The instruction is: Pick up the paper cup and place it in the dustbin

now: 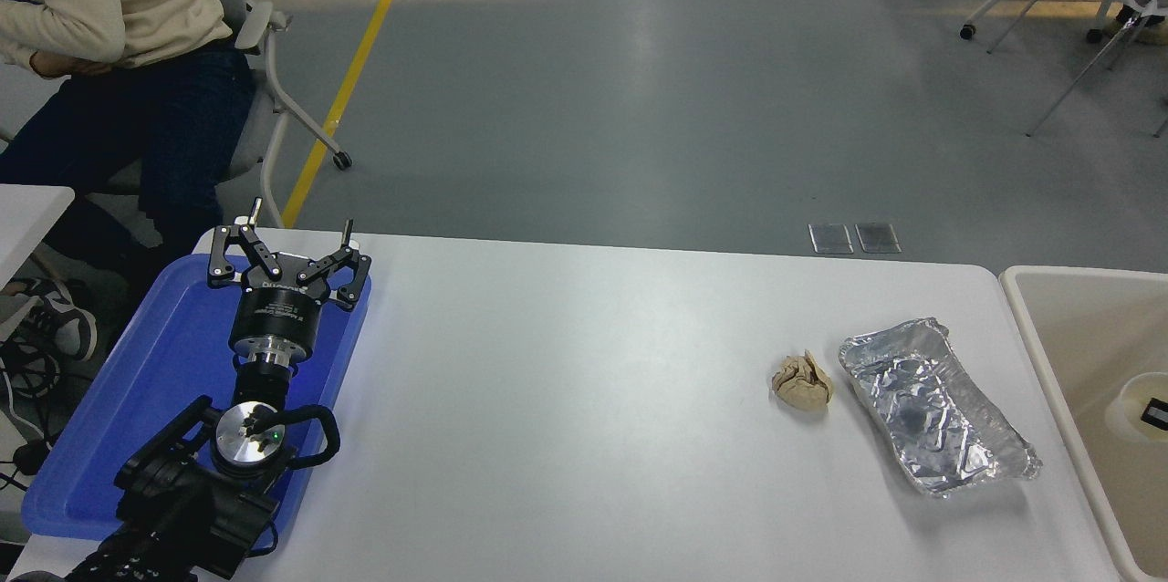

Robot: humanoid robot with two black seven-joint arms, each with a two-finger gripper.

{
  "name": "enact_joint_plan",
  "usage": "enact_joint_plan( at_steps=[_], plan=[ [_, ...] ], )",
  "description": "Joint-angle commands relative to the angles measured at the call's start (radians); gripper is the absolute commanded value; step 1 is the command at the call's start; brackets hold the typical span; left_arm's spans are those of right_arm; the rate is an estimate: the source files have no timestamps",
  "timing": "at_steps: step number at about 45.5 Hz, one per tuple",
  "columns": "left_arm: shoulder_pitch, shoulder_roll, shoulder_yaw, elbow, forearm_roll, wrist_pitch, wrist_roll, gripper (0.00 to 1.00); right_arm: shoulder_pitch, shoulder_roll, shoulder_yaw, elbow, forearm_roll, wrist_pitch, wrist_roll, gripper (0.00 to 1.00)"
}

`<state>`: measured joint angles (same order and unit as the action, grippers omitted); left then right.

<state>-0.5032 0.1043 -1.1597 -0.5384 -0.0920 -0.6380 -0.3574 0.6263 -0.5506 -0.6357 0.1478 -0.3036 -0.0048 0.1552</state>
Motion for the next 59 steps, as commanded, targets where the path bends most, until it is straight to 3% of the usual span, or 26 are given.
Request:
enact_joint_plan(
  at_steps=[1, 35, 49, 59],
  plan=[
    [0.0, 0.0, 0.0, 0.0, 0.0, 0.0, 0.0, 1.0, 0.003, 0.011, 0.047, -0.005, 0.004, -0.004, 0.004, 0.99],
    [0.0, 0.0, 0.0, 0.0, 0.001, -0.002, 0.0, 1.0, 0.286, -0.023, -0.044, 0.058, -0.048, 0.092, 0.006, 0.99],
    [0.0, 0.0, 0.0, 0.0, 0.001, -0.002, 0.0, 1.0, 0.639, -0.166, -0.139, 0.542, -0.198, 0.095, -0.014, 0.99],
    [0.0, 0.0, 0.0, 0.0, 0.001, -0.002, 0.0, 1.0, 0.875, -0.157, -0.327, 0.798, -0.201, 0.095, -0.028, 1.0]
  ],
)
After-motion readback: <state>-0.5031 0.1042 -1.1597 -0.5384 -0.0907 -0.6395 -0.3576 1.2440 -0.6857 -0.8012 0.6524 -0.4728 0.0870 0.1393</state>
